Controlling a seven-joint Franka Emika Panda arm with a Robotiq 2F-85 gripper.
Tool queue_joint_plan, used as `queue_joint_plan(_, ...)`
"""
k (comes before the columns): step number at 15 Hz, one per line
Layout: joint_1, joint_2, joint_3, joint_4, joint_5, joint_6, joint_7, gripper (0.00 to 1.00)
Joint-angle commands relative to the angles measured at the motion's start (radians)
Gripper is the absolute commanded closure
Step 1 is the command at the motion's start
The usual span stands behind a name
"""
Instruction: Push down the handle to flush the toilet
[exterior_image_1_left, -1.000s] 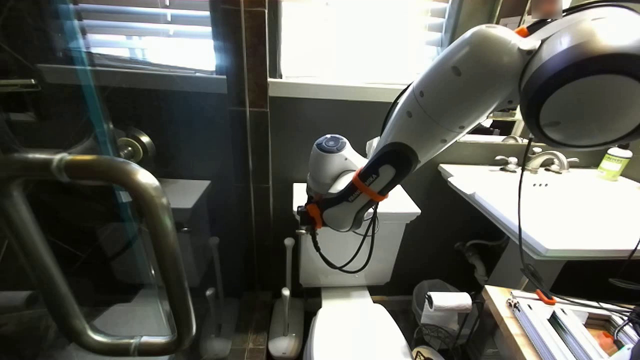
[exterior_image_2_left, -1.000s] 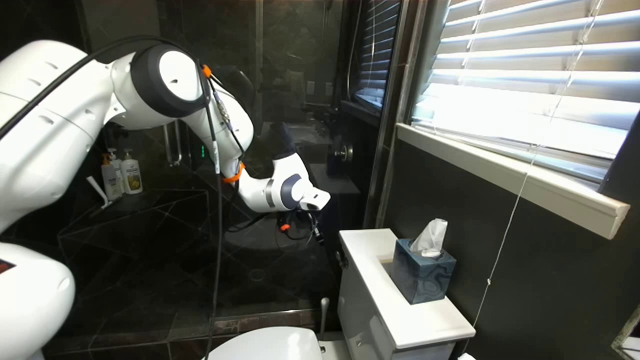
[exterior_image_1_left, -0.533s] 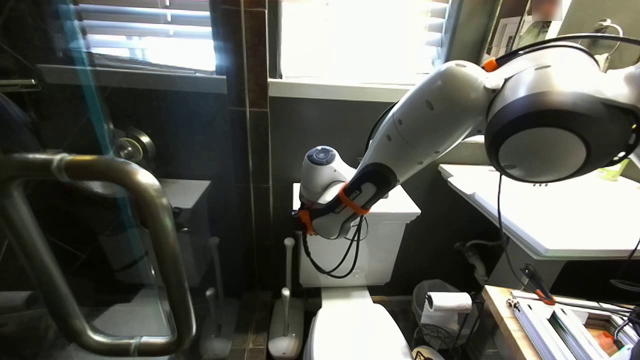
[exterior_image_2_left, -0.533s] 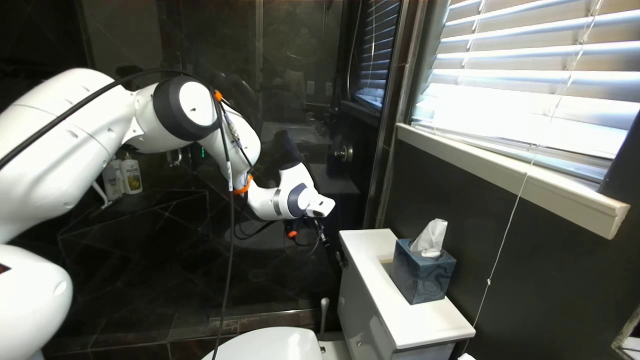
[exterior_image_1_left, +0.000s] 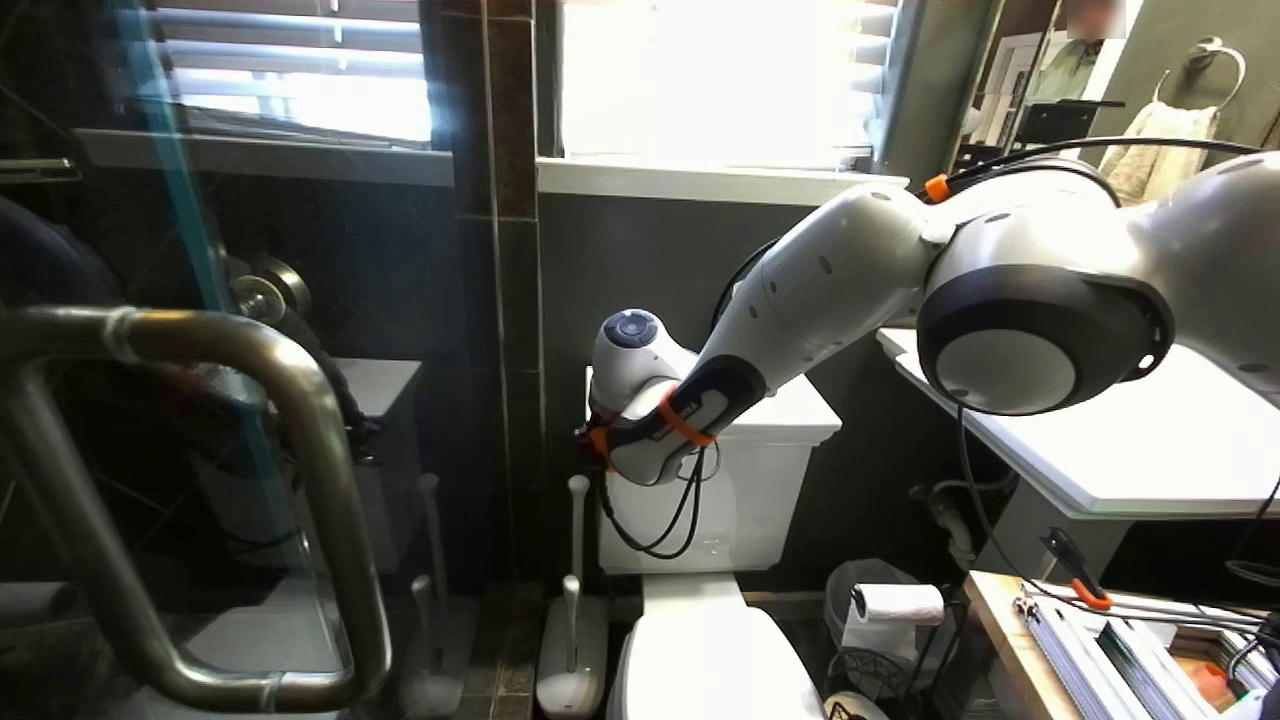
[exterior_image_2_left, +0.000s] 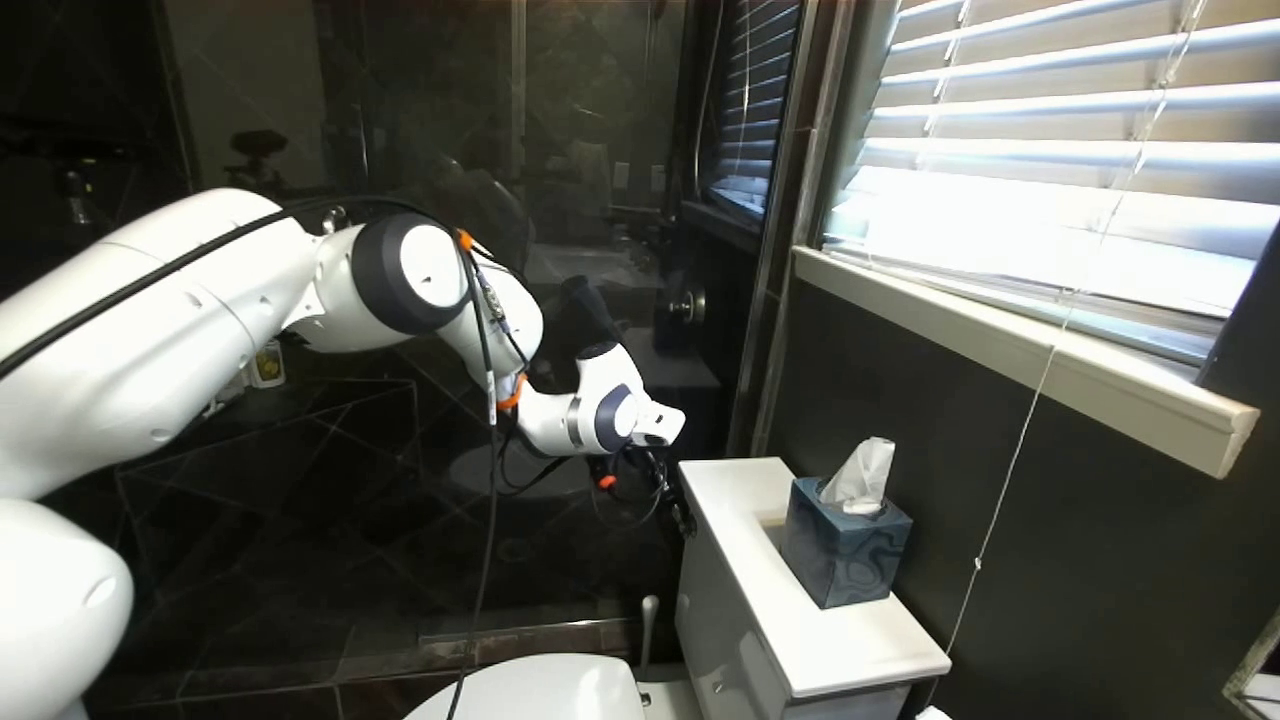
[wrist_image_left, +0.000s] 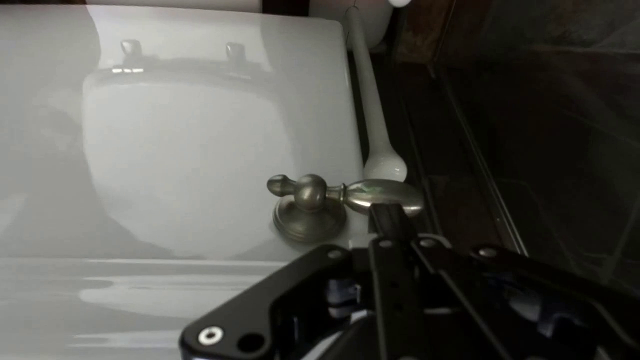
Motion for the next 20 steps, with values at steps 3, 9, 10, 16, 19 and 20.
queue_joint_plan(3, -0.074, 0.107, 0.051, 0.167, 0.044, -0.031, -0.104, 1.0)
queue_joint_plan(9, -0.109, 0.144, 0.086, 0.237, 0.068, -0.119, -0.181, 1.0)
queue_joint_plan(10, -0.109, 0.152, 0.08, 0.249, 0.069, -0.139, -0.18, 1.0)
queue_joint_plan(16, -0.127, 0.196, 0.075, 0.316, 0.062, -0.266, -0.166, 1.0)
queue_joint_plan(19, -0.135, 0.23, 0.072, 0.345, 0.057, -0.296, -0.155, 1.0)
queue_joint_plan(20, -0.138, 0.244, 0.069, 0.354, 0.054, -0.302, -0.152, 1.0)
